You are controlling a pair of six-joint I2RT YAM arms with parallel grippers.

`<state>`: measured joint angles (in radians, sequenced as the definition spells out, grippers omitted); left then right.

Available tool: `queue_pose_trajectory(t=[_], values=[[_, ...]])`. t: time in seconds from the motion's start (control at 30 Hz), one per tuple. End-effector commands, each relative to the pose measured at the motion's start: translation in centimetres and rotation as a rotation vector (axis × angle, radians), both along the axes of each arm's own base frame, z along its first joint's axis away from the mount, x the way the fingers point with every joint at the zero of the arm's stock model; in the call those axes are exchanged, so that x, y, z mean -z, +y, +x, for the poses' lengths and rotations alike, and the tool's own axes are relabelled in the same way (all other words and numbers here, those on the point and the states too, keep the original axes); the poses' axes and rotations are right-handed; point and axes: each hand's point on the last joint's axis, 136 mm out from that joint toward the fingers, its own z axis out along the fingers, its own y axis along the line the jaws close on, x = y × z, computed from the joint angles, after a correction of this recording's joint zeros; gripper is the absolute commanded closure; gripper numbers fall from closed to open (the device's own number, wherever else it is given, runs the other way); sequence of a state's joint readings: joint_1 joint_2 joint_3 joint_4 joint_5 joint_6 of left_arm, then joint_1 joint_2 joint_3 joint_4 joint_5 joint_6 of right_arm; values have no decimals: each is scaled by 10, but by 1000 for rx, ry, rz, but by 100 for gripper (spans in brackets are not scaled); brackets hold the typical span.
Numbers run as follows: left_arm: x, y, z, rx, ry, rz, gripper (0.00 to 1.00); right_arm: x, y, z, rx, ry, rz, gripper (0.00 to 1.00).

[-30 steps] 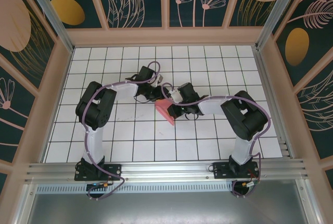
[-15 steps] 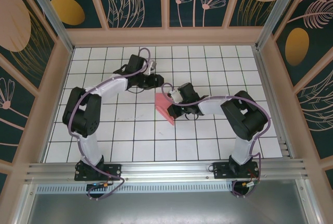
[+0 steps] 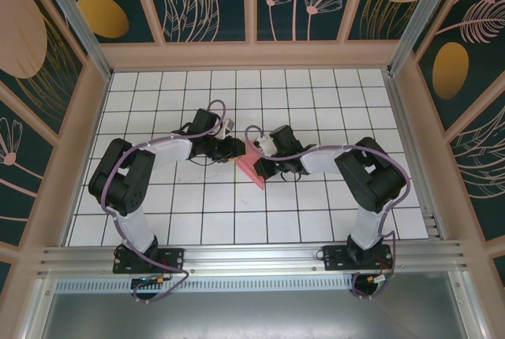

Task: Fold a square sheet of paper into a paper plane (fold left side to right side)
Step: Third fold the triangle at the center of the table.

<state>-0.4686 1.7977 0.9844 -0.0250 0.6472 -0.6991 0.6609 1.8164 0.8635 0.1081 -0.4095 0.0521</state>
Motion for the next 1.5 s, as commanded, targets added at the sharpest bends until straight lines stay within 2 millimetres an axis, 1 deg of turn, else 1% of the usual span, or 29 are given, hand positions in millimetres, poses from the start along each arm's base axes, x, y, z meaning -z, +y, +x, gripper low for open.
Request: queue_pose_trajectory(t=[0.0,0.17,0.33,0.4,0.8,0.87,0.97,1.1,1.2,1.33,1.43,1.47], values=[[-4,-13,-2,15,-10,-41,67,30,-13,-20,-8,86,-80,100],[13,-15,-6,17,14,-3,67,29,-13,-20,-7,83,-81,100],[30,-9,-8,12,35,49,67,30,-14,-20,-7,83,-86,100],[42,-2,-17,11,57,80,67,30,-14,-20,-6,83,-86,100],[69,15,-29,0,92,171,68,30,-15,-18,-1,78,-97,100],[75,19,-31,-1,99,194,68,23,-13,-16,0,72,-79,100],[86,27,-33,-6,112,255,68,8,-7,-10,7,52,-45,99],[99,36,-37,-5,123,334,68,-13,-5,1,34,27,1,91],[108,40,-38,-4,129,377,68,-27,-8,8,60,10,29,84],[115,41,-40,-1,138,398,68,-39,-17,13,100,-9,22,80],[115,39,-40,2,137,398,68,-51,-22,10,110,-13,36,77],[115,39,-39,2,136,398,68,-56,-22,6,104,-6,50,77]])
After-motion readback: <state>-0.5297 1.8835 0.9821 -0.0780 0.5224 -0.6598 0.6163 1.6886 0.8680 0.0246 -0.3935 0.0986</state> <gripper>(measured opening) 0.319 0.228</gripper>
